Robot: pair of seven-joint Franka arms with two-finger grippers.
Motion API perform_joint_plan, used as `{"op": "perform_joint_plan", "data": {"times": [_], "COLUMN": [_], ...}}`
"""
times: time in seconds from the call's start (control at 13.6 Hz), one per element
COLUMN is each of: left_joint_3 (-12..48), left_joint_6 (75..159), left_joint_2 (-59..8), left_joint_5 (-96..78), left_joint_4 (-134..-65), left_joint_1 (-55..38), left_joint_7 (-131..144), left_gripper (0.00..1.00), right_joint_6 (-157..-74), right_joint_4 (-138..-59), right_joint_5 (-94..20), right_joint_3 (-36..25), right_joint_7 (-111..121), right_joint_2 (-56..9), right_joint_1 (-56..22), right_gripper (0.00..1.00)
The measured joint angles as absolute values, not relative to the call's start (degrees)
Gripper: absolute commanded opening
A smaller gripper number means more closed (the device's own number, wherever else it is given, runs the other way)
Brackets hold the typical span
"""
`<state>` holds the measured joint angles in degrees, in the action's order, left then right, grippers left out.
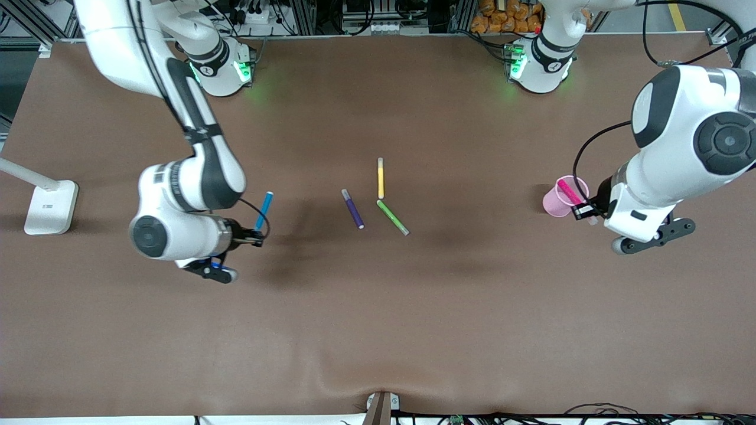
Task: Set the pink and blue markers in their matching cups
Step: 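Carry the pink marker to the pink cup while the right gripper carries blue, then lower the markers over the cups with the left and right grippers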
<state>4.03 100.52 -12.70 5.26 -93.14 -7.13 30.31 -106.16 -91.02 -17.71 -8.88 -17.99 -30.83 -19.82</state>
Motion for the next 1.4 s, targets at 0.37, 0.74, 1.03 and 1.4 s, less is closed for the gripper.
{"op": "perform_joint_plan", "data": {"times": [0.37, 0.74, 1.03, 1.4], "left_joint_3": [4.06, 4.56, 4.53, 4.49], "left_joint_6": [115.75, 130.31, 138.45, 142.37], "left_joint_2": [-3.27, 0.8, 1.01, 1.09], "left_joint_5": [5.85, 8.62, 10.78, 14.92], "left_joint_4": [-112.15, -126.33, -133.48, -136.42], "left_joint_1": [-2.1, -2.13, -1.81, 0.68], "left_joint_7": [23.56, 23.41, 23.41, 23.17], "left_gripper": [0.0, 0.0, 0.0, 0.0], "right_joint_6": [-100.7, -97.53, -95.99, -92.64], "right_joint_4": [-90.88, -95.76, -103.28, -110.26], "right_joint_5": [-17.73, -21.45, -29.63, -35.55], "right_joint_3": [-9.04, -9.0, -9.0, -8.98], "right_joint_7": [12.41, 41.64, 59.12, 73.2], "right_joint_2": [-25.34, -21.72, -21.28, -19.87], "right_joint_1": [-11.37, -6.38, -0.87, 3.35], "right_gripper": [0.0, 0.0, 0.0, 0.0]}}
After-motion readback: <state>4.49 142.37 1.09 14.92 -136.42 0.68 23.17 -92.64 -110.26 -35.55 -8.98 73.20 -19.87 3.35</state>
